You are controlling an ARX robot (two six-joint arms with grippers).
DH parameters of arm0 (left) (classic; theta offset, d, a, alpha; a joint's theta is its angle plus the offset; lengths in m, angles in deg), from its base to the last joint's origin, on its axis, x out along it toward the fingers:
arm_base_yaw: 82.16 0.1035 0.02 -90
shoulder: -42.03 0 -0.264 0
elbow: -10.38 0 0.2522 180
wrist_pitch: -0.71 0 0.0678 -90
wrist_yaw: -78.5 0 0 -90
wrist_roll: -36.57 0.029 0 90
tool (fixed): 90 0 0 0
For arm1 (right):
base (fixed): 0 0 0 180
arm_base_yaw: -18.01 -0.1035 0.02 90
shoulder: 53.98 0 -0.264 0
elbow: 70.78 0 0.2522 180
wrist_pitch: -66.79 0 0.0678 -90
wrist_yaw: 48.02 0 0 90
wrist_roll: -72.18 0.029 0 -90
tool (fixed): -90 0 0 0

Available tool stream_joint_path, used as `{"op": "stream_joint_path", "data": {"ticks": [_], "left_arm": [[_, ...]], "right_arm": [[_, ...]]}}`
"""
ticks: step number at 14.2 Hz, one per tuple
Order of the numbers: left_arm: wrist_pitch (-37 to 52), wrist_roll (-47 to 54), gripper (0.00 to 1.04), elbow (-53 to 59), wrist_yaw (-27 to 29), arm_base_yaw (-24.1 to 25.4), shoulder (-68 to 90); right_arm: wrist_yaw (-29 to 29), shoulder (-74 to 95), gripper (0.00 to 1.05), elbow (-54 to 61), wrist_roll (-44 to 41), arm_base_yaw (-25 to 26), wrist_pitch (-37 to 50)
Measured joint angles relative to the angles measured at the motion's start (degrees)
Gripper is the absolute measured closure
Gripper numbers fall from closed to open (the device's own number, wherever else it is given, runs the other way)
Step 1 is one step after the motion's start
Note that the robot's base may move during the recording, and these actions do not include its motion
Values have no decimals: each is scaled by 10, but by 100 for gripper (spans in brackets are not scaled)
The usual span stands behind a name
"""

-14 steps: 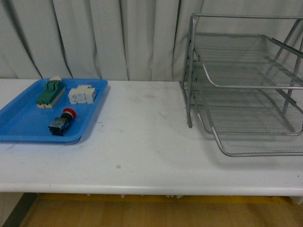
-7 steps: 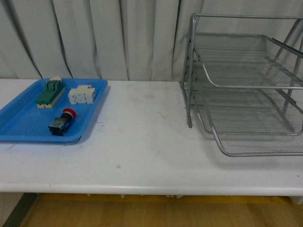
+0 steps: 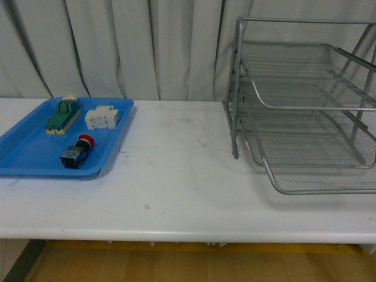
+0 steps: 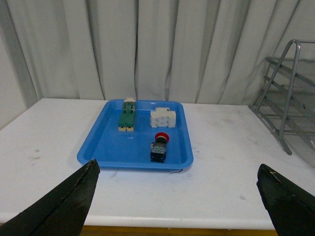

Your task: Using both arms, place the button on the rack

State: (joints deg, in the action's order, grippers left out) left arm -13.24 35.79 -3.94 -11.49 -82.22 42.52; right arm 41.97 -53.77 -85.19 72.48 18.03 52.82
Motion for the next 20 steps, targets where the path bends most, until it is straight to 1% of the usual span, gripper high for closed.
{"op": "stream_joint_path", "data": {"ticks": [3,4,6,11,17,18,19,20], "left_arm": [[0,0,7,0,0,0,0],[0,0,7,0,0,0,0],[0,0,7,0,0,0,0],[0,0,7,0,0,0,0],[0,0,7,0,0,0,0],[-20,-5,7,-3,7,-2,4],[-182,-62,7,-77,83,-32,95],[-257,-118,7,-154,89,-15,205]], "right_arm": [[0,0,103,0,0,0,0],[0,0,94,0,-1,0,0],[0,0,70,0,-1,0,0],[0,0,6,0,-1,0,0],[0,0,6,0,-1,0,0],[0,0,6,0,-1,0,0],[0,0,6,0,-1,0,0],[1,0,6,0,-2,0,1]]}}
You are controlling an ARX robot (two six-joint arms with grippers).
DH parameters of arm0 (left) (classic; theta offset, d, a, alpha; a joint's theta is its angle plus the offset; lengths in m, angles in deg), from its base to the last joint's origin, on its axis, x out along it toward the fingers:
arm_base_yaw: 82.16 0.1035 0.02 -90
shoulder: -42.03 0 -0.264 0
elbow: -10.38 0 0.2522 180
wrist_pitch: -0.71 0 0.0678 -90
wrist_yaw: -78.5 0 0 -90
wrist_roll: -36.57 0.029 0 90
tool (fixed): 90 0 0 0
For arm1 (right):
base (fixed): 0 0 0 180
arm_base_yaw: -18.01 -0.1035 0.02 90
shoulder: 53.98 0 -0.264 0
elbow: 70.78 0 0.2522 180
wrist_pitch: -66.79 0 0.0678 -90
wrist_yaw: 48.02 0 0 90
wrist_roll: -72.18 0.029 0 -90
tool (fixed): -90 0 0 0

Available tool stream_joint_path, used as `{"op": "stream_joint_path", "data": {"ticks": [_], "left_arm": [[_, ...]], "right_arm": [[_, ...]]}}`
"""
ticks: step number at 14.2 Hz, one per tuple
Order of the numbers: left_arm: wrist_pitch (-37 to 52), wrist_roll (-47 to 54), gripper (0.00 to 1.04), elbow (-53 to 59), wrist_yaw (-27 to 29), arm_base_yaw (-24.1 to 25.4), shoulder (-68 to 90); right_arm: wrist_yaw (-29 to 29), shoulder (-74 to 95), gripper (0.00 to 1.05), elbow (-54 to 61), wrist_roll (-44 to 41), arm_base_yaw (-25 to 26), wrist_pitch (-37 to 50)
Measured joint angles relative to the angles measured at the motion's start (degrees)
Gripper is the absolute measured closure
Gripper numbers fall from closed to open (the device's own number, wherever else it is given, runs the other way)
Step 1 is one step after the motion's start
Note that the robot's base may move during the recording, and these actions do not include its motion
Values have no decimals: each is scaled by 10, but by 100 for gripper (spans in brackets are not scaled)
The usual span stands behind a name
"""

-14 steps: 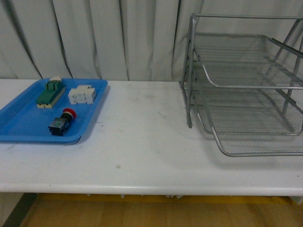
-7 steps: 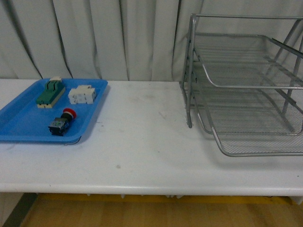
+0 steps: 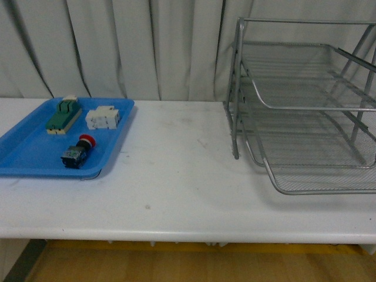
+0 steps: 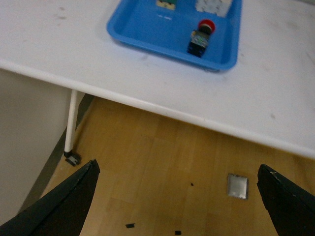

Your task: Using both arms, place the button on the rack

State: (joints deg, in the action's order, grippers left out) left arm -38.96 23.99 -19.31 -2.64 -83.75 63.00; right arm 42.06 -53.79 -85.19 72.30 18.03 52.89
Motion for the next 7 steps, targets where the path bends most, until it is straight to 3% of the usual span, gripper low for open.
{"op": "stream_joint_path", "data": {"ticks": [1,3,5,7], "left_arm": [[26,-28,7,-51,-21,33,67],[132,-27,7,-150,-54,39,203],[183,12,7,-239,-60,6,395],[173,52,7,-345,-51,-36,579]], "right_arm": [[-1,0,6,0,0,0,0],[-1,0,6,0,0,0,0],[-1,0,6,0,0,0,0],[-1,0,6,0,0,0,-1]]}}
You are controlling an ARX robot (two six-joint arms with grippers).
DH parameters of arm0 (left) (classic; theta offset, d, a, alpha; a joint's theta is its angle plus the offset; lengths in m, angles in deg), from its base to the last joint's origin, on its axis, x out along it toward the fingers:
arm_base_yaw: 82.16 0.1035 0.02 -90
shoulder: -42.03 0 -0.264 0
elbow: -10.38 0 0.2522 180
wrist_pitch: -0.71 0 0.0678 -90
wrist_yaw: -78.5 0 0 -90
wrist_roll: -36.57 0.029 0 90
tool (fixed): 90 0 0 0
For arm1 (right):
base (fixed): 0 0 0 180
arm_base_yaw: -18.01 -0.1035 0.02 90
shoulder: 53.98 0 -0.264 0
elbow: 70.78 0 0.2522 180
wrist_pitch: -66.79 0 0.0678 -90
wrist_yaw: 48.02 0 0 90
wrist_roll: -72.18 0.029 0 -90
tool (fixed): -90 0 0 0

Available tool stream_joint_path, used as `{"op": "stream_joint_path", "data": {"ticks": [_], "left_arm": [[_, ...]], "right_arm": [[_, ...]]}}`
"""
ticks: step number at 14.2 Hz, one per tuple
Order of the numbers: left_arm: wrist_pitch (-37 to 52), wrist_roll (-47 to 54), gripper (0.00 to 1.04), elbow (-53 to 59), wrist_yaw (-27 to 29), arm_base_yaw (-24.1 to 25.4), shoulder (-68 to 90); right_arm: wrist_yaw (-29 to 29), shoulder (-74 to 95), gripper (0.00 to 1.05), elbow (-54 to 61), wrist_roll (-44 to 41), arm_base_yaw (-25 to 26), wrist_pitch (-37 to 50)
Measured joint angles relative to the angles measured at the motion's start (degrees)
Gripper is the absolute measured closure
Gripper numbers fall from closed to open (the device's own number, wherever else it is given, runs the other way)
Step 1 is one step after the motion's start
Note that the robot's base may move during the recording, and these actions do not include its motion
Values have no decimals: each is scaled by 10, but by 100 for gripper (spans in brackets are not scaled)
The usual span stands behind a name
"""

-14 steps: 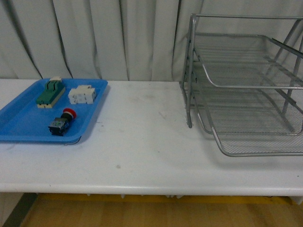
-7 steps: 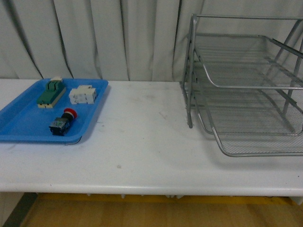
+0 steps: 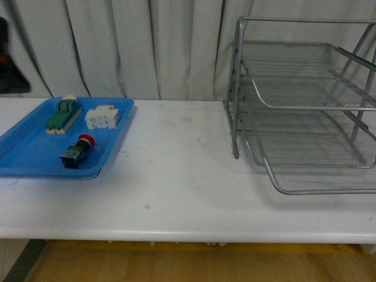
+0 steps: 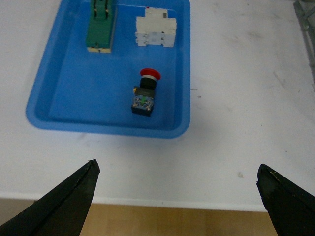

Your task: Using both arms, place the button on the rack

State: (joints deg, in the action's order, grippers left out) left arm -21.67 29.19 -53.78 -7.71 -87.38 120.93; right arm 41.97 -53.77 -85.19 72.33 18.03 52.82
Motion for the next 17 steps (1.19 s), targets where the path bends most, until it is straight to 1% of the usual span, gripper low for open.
{"op": "stream_joint_path", "data": {"ticks": [2,4,5,11,17], "left_arm": [[-21,21,7,-115,11,-21,132],[-59,33,7,-212,17,-26,245],[-72,33,7,-238,17,-24,284],[-112,34,7,-353,23,-1,430],[-123,44,7,-452,38,18,544]], "right_arm": [[0,0,6,0,0,0,0],[0,0,6,0,0,0,0],[0,0,6,0,0,0,0],[0,0,6,0,0,0,0],[0,0,6,0,0,0,0]]}}
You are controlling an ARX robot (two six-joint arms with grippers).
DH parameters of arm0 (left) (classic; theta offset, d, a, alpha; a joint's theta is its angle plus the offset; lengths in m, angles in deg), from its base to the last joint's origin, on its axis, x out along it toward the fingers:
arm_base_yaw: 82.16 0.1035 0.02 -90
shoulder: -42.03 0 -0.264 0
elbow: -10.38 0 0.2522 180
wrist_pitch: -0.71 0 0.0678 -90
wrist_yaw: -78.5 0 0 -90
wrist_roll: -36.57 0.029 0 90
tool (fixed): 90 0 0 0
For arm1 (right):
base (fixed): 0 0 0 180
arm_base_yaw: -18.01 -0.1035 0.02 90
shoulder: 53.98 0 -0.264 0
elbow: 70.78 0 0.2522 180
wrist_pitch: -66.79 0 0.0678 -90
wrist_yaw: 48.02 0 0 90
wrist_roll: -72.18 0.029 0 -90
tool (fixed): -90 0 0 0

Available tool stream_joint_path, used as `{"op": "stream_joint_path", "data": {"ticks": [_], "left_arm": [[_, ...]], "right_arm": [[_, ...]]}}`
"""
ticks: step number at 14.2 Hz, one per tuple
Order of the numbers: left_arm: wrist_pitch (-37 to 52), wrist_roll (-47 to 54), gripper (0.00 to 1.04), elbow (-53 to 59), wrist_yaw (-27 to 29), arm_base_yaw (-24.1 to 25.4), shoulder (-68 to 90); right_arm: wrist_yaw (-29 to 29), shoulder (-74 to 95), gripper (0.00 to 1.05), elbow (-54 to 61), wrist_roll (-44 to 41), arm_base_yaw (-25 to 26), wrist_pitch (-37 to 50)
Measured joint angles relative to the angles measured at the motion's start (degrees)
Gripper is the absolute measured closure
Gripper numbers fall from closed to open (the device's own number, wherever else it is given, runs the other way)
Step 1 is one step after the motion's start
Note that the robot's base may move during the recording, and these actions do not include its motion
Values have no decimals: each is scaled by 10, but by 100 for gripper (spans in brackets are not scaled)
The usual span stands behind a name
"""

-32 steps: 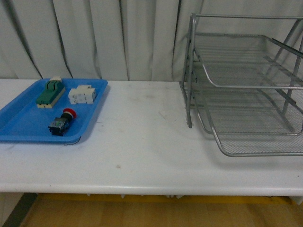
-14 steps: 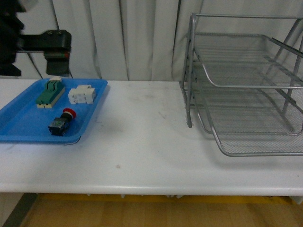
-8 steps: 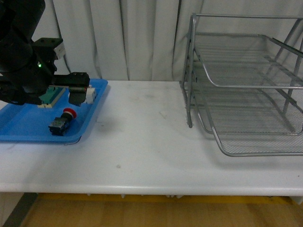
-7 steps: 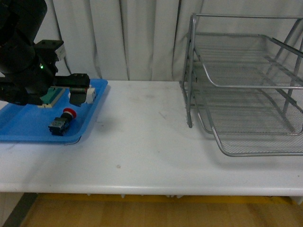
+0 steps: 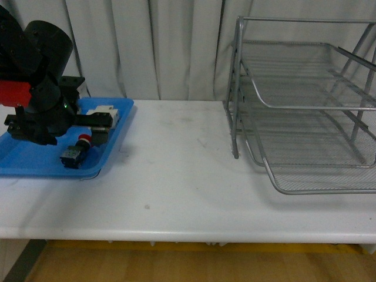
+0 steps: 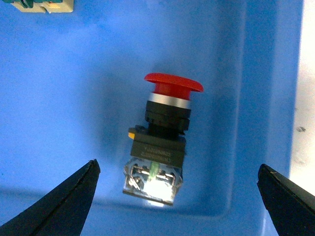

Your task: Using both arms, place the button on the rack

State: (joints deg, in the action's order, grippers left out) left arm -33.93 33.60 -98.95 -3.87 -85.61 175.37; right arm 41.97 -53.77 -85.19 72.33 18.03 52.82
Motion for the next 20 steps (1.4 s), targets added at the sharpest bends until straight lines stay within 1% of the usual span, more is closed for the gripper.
{"op": "stream_joint_path", "data": {"ticks": [5,9,10,11,14,15,18,19,20], "left_arm": [[-8,-14,7,-54,22,26,60],[-9,-16,7,-58,13,33,75],[-5,-16,13,-58,13,33,75],[-4,-16,26,-58,9,31,75],[0,-16,58,-56,-2,28,75],[0,-16,65,-56,-2,28,74],[-1,-18,67,-44,-7,25,58],[19,-28,67,-16,-29,25,10],[84,-45,67,81,-74,15,-139]], "right_arm": [[0,0,6,0,0,0,0],[0,0,6,0,0,0,0],[0,0,6,0,0,0,0],[0,0,6,0,0,0,0],[0,0,6,0,0,0,0],[0,0,6,0,0,0,0],[0,0,6,0,0,0,0],[0,0,6,0,0,0,0],[0,0,6,0,0,0,0]]}}
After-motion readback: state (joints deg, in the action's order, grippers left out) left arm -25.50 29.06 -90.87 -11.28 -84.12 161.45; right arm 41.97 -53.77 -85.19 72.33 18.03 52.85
